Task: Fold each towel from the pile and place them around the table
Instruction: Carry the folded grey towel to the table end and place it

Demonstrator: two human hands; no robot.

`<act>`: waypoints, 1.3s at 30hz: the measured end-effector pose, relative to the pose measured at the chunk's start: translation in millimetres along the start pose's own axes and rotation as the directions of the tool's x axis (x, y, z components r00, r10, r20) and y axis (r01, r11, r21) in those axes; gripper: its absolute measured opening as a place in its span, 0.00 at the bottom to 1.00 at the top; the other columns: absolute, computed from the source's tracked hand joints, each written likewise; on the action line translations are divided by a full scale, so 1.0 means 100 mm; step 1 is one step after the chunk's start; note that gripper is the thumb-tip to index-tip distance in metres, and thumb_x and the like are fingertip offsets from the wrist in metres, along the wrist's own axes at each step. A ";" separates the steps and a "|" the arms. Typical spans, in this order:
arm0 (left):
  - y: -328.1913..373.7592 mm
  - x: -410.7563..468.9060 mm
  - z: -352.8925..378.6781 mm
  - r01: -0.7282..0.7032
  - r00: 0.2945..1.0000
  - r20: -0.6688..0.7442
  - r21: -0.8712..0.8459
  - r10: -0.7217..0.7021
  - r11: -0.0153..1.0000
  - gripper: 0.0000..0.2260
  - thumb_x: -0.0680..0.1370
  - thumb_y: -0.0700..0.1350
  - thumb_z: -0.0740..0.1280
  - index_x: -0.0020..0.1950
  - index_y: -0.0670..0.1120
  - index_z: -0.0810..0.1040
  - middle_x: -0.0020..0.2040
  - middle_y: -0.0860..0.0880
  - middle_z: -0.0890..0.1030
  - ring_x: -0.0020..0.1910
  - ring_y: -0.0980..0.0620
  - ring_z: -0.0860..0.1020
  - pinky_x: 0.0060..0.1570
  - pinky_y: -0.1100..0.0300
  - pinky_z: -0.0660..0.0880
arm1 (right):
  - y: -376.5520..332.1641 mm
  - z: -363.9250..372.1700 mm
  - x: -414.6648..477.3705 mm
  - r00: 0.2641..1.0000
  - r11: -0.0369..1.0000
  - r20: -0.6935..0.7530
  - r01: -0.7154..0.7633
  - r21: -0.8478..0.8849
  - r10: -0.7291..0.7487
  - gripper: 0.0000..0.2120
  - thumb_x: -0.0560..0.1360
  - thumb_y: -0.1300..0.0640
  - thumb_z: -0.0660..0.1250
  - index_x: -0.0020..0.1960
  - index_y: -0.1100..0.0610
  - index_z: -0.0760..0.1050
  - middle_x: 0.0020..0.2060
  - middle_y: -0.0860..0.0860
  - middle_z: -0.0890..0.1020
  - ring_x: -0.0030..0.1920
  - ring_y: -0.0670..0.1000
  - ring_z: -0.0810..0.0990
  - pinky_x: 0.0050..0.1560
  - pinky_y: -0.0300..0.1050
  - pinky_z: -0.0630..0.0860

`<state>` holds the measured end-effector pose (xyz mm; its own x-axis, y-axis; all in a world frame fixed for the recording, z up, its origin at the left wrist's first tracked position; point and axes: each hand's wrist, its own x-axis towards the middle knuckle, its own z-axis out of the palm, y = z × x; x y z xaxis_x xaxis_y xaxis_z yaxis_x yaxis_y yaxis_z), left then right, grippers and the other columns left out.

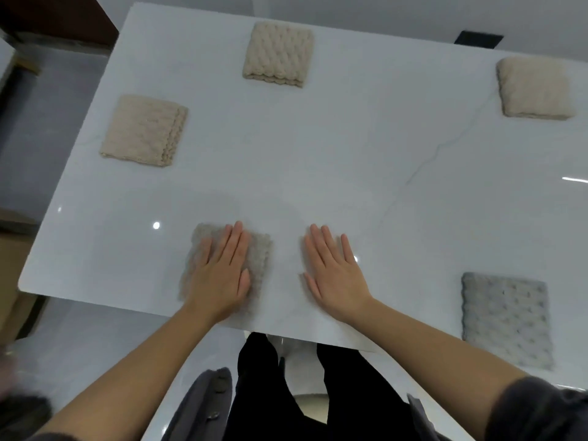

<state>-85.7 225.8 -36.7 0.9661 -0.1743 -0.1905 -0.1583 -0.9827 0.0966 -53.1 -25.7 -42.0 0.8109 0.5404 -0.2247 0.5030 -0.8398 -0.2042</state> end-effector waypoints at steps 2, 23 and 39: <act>0.34 0.09 -0.05 0.007 1.000 -0.020 -0.044 -0.008 0.999 0.29 0.78 0.49 0.50 0.78 0.38 0.55 0.79 0.41 0.55 0.78 0.44 0.53 0.74 0.44 0.49 | 0.21 -0.05 -0.11 1.000 1.000 0.020 0.006 -0.010 -0.006 0.29 0.80 0.47 0.50 0.77 0.60 0.58 0.77 0.60 0.59 0.76 0.62 0.58 0.70 0.69 0.60; 1.88 0.76 -0.21 0.186 0.830 0.529 0.039 -0.178 0.982 0.48 0.75 0.63 0.67 0.77 0.54 0.32 0.76 0.44 0.28 0.76 0.35 0.34 0.67 0.31 0.61 | 1.25 -0.11 -0.63 0.958 0.986 0.245 -0.130 -0.104 0.152 0.35 0.76 0.34 0.37 0.79 0.48 0.37 0.76 0.52 0.33 0.77 0.60 0.33 0.71 0.73 0.42; 2.20 0.81 -0.29 0.321 0.820 0.508 -0.029 -0.263 0.947 0.47 0.76 0.53 0.70 0.79 0.49 0.36 0.77 0.42 0.31 0.76 0.36 0.37 0.68 0.43 0.67 | 1.58 -0.49 -0.62 0.927 0.999 0.373 0.041 0.014 -0.043 0.35 0.80 0.42 0.58 0.80 0.49 0.44 0.79 0.51 0.39 0.78 0.56 0.37 0.74 0.66 0.46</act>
<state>-36.1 -3.1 -2.6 0.7302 0.0834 -0.6782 0.1665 -0.9843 0.0582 -9.8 -194.3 -14.0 0.6181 0.5565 -0.5552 0.5313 -0.8163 -0.2267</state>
